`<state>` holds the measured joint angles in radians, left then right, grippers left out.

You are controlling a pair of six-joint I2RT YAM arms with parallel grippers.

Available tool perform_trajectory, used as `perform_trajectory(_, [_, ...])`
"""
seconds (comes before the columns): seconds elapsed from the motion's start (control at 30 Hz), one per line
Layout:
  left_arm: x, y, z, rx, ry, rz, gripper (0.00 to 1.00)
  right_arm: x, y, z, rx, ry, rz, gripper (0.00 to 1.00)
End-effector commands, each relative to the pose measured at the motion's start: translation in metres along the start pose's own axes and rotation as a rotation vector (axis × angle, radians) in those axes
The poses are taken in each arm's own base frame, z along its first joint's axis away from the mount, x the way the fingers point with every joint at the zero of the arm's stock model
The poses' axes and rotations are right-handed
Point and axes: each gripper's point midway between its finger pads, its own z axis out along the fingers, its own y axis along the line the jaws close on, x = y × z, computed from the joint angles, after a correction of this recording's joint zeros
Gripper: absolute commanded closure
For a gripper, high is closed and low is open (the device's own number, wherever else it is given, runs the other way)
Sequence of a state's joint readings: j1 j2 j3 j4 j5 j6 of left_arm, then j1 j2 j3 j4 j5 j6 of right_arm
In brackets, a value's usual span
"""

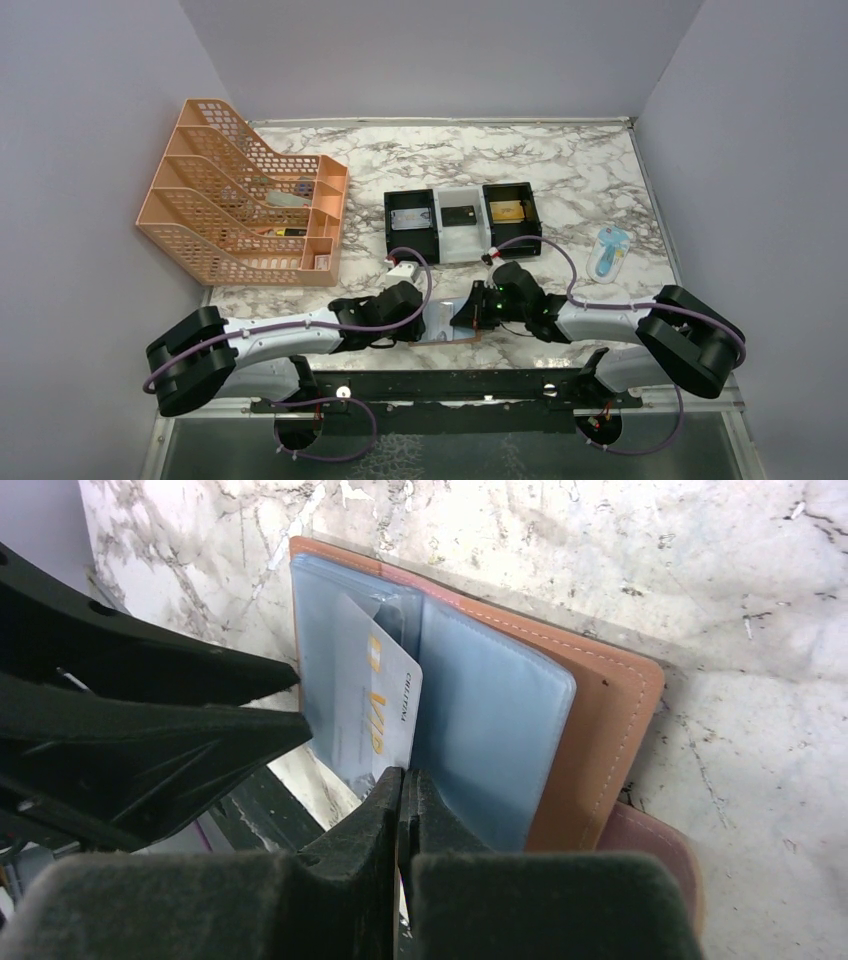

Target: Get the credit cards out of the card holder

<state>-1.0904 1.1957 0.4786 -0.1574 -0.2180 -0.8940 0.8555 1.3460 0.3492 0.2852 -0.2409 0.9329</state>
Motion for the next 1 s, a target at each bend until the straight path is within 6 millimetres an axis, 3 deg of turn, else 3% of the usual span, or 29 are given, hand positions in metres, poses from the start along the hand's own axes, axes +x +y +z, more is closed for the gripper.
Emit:
perform_trajectory(0.0, [-0.015,-0.006,-0.013,0.019,-0.054,0.010,0.57,-0.002,-0.008,-0.001,0.040,-0.012,-0.023,0.99])
perform_trajectory(0.2, [-0.037,-0.028,-0.027,0.113,-0.127,0.001,0.40,0.001,-0.008,0.002,0.035,0.014,-0.032,0.97])
perform_trajectory(0.37, [-0.041,-0.057,-0.026,0.239,-0.128,0.001,0.39,-0.003,-0.009,0.003,0.056,0.002,-0.034,0.96])
perform_trajectory(0.47, [-0.037,-0.063,-0.018,0.260,-0.108,-0.006,0.41,-0.011,-0.013,0.000,0.089,-0.034,-0.043,0.96])
perform_trajectory(0.73, [-0.020,-0.044,0.009,0.156,-0.059,-0.040,0.51,-0.010,-0.010,0.005,0.067,-0.004,-0.105,0.95])
perform_trajectory(0.97, [-0.010,-0.023,0.015,0.050,-0.024,-0.021,0.62,-0.013,-0.005,0.003,0.045,-0.020,-0.112,0.87])
